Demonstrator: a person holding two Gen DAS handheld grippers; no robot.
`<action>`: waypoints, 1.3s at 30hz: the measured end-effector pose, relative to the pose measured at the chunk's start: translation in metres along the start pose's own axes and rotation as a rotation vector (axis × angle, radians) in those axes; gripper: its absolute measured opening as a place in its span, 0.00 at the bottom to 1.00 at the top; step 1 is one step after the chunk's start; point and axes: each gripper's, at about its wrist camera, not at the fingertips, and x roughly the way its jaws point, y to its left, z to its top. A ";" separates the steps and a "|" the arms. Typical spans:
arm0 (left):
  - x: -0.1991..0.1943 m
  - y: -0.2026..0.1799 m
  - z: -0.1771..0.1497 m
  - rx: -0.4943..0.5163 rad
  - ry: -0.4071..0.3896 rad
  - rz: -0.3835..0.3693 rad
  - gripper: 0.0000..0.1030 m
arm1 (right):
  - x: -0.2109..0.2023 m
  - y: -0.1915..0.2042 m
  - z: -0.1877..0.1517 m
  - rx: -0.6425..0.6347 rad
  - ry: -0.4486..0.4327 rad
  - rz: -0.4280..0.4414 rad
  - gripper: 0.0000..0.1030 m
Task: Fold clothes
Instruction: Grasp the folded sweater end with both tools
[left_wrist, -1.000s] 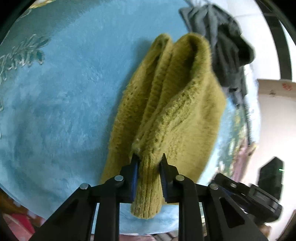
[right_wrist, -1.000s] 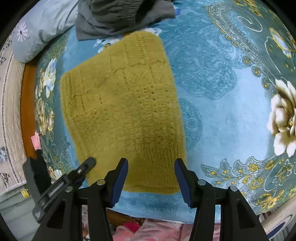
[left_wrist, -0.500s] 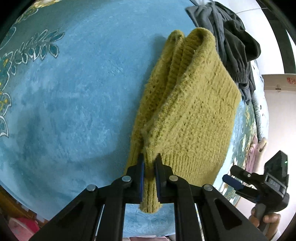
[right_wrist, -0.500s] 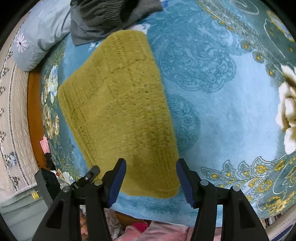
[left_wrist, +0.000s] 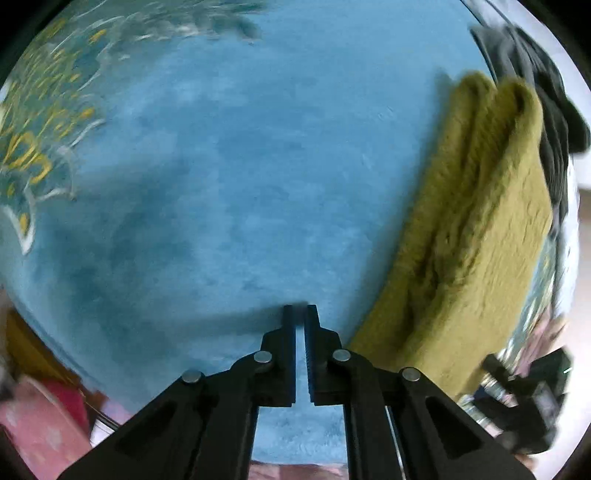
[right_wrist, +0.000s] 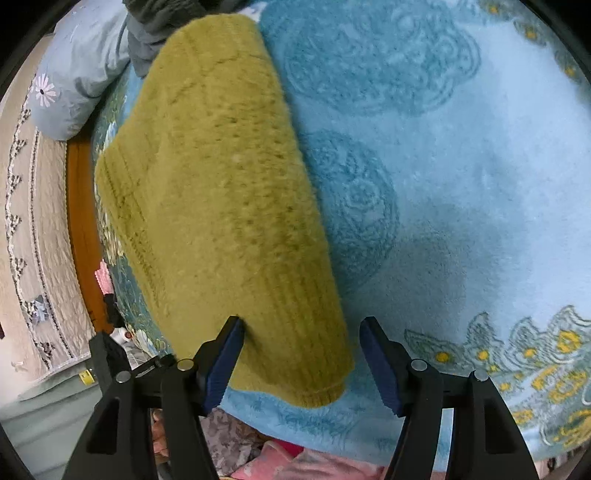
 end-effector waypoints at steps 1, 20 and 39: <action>-0.006 0.002 -0.001 -0.009 -0.016 -0.028 0.06 | 0.003 -0.002 -0.001 0.007 -0.004 0.011 0.67; -0.017 -0.046 0.003 -0.148 -0.128 -0.292 0.07 | -0.063 -0.014 0.035 -0.066 -0.079 0.073 0.26; -0.003 -0.156 0.010 -0.096 -0.093 -0.377 0.50 | -0.187 -0.035 0.204 -0.317 -0.088 -0.283 0.25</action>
